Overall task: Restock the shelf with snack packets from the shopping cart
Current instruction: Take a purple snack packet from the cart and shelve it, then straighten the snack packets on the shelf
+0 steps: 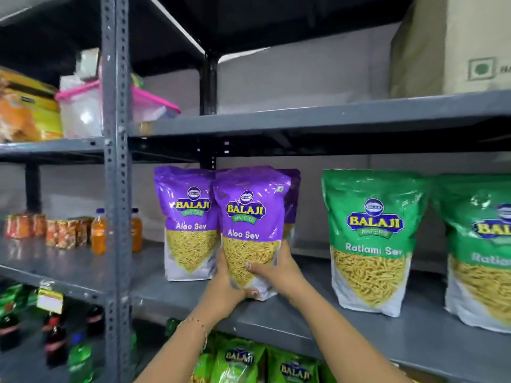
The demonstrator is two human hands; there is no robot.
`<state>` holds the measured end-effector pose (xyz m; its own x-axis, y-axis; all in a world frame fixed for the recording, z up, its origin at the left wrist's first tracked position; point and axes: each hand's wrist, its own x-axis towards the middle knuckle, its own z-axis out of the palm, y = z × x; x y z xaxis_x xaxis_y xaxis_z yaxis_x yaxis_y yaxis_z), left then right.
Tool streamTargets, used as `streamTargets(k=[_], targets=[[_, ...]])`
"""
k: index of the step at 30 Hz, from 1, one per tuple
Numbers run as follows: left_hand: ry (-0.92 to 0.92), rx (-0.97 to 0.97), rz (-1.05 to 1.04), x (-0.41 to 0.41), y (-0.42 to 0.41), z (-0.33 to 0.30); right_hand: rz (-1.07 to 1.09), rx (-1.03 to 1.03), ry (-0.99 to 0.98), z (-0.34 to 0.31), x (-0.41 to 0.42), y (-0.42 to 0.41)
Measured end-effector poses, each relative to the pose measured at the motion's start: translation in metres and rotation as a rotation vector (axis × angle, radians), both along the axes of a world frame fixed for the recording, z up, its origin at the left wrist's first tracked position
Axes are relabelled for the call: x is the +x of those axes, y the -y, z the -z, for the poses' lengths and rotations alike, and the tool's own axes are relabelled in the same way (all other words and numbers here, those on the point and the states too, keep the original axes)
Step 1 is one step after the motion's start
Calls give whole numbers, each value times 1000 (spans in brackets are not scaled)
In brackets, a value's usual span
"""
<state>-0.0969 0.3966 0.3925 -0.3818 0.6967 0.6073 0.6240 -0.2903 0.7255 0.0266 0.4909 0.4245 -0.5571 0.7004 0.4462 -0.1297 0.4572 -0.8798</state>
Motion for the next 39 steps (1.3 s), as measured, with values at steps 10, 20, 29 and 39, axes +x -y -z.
streamTargets(k=[10, 20, 29, 39], targets=[[-37, -52, -138, 14, -3, -6, -22, 66, 88, 4, 36, 5], [-100, 276, 171, 269, -47, 3, 711, 243, -306, 3, 385, -6], [517, -154, 361, 373, -127, -29, 690, -35, 69, 30, 396, -111], [428, -211, 500, 383, -133, -24, 562, -137, -13, 37, 410, -113]])
